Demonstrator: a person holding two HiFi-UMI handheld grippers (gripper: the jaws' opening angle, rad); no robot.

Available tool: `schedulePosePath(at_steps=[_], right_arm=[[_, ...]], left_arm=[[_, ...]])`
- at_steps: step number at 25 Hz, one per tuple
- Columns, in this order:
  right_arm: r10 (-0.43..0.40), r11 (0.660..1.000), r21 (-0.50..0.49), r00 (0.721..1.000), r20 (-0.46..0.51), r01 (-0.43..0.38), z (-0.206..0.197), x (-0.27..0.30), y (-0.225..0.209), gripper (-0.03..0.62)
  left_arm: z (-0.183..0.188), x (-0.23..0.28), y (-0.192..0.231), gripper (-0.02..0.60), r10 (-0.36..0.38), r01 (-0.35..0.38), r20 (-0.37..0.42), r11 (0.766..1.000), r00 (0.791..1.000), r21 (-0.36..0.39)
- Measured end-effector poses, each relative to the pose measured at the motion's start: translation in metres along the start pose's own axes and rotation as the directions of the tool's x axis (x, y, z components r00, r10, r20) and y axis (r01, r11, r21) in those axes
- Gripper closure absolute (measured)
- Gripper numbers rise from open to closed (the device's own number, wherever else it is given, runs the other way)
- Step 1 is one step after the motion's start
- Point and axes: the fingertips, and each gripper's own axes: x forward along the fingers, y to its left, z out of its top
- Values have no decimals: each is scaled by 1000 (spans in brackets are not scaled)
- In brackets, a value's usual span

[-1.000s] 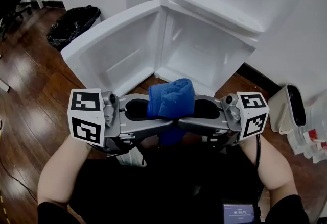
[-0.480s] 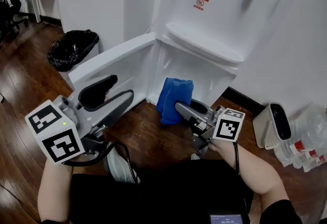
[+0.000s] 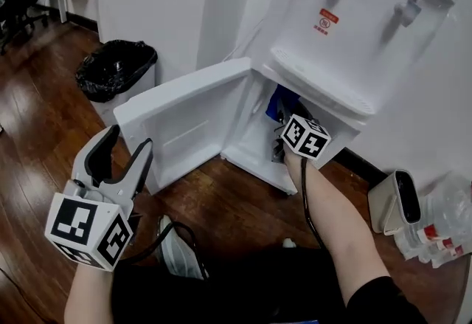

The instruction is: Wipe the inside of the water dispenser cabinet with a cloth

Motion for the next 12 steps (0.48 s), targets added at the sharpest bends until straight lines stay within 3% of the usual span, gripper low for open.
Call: schedulePosePath(at_steps=[4,7,12], right_arm=[[0,997,-72,999,40,3,14,34,-10,448],[23,993,-118,999,45,-18,20,51,-15,448],[166,979,-128,985,52,-158,20,46,5,450]], left_arm=[[7,2,11,322,11,-12,31,999,999,44],[0,8,21,322,14,-14,9,999,1000,43],[-13,17,22,322,-21,21,-22,999,1000,30]])
